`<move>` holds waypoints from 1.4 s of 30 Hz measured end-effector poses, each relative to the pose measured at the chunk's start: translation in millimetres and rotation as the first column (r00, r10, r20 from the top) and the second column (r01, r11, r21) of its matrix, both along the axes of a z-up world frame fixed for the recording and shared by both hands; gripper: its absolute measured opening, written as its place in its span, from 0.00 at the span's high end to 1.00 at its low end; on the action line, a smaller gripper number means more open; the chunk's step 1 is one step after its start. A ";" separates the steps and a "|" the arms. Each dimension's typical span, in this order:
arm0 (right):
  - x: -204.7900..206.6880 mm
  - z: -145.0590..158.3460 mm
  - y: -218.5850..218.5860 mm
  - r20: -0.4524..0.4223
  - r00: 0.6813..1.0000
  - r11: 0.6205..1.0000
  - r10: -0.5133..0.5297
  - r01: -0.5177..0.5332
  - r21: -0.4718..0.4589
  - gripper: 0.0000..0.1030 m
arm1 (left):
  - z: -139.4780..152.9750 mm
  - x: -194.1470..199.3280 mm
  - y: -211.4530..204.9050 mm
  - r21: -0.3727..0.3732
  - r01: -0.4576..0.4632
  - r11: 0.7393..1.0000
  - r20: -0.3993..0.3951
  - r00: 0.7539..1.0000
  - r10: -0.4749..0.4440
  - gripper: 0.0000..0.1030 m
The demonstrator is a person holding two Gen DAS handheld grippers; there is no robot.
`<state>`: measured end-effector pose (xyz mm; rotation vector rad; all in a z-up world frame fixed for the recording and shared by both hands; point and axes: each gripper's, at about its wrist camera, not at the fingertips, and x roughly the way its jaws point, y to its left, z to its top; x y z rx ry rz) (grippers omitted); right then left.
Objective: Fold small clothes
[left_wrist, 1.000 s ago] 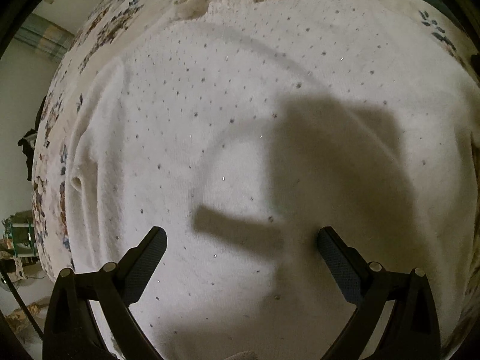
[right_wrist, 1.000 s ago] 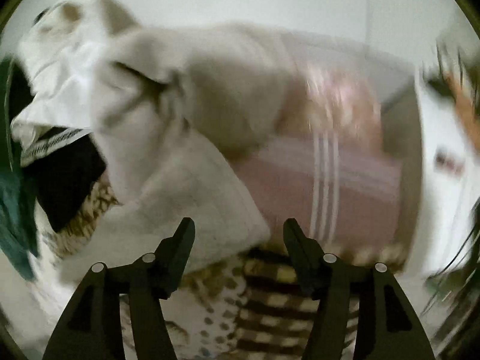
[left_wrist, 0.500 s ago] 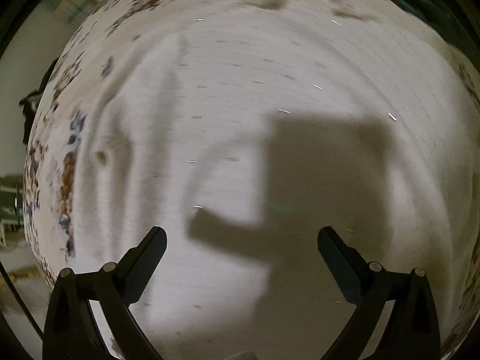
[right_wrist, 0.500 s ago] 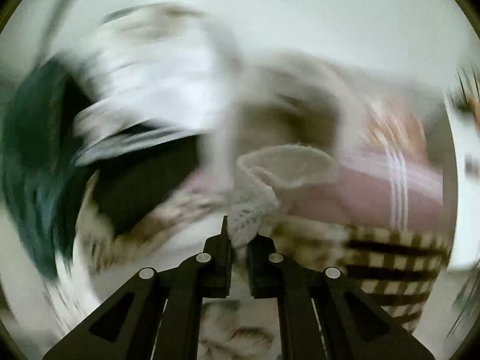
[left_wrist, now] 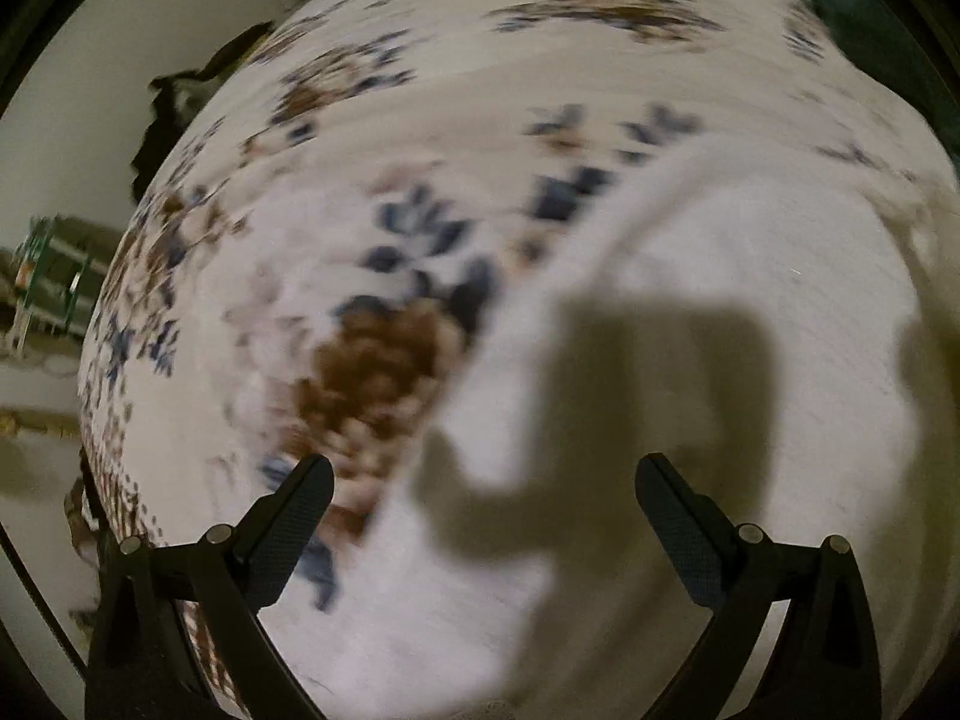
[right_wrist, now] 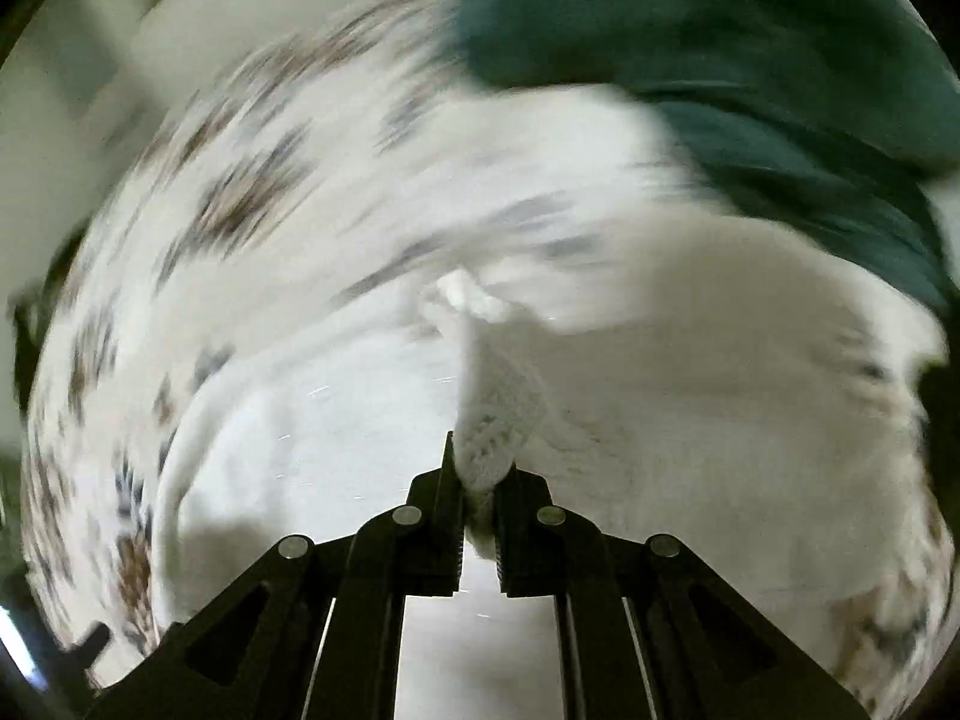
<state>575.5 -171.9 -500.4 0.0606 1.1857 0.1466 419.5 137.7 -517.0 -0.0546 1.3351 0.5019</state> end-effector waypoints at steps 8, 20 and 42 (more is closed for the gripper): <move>-16.5 -60.7 172.9 -0.087 0.951 0.950 0.298 -0.305 -0.073 0.91 | -9.5 -1.8 62.4 -0.012 -0.083 0.997 -0.011 0.997 0.083 0.00; -81.7 -60.9 -36.6 -0.332 0.942 0.983 -0.047 0.103 0.152 0.36 | 10.7 -43.5 92.7 -0.151 -0.121 0.981 -0.030 0.993 0.118 0.00; -251.9 -95.6 -98.4 -0.497 0.866 0.998 -0.056 0.042 -0.039 0.36 | -52.1 -285.0 108.9 -0.552 -0.493 0.672 -0.221 0.864 0.452 0.93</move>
